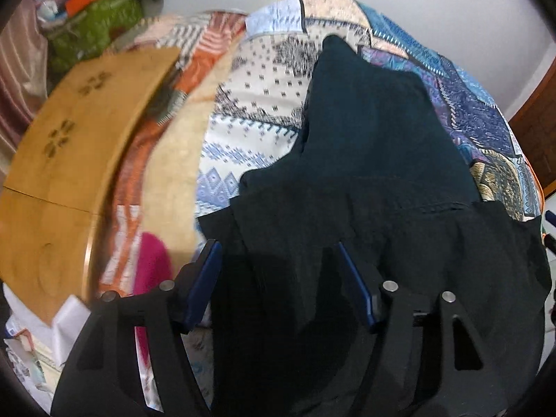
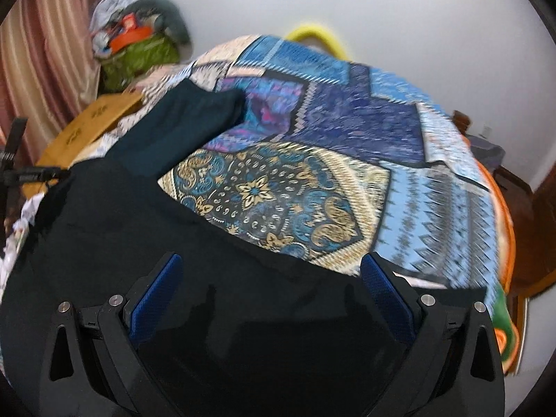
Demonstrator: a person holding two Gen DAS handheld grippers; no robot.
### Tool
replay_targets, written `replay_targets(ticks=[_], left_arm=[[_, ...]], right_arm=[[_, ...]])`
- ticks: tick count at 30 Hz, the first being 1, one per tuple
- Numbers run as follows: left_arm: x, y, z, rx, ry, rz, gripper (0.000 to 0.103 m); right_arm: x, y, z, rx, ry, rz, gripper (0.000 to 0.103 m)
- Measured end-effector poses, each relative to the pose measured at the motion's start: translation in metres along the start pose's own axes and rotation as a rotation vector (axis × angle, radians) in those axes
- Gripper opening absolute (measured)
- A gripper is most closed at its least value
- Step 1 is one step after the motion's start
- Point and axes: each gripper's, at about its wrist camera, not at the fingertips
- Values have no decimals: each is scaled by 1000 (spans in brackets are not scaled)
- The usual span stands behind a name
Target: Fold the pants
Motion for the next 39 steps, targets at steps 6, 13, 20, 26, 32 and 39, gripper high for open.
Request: replay_targets(ticks=[6,13,20,26,32,39], left_arm=[[30,-9,-10,-120,-70,38,66],[26,-3,-6,-83,-68,-54,39],[9,-10,5,-143,-60,-22,17],[-30,12,8,-47,9,-68,11],[-83,30,14,11,94,-63,10],[-143,48,52,66,178,-55,9]], right_arm=[[33,-12,-10,-74,-103,-69,89],[51,-27,-4,-145,-146,-61,70],[44,-32,5,-50,-135,-44,9],[23,-38,7,-28,-114,-22,5],[-28,-38,2,6,-17,-18,5],[-93,-52,21,5,74,-19,5]])
Point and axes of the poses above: each gripper's, at about its wrist camera, not at the fingertips, and x roughly the way its jaws point, y to its right, z to its underside, and after that the axes turned 2 degrees about z, right-handed
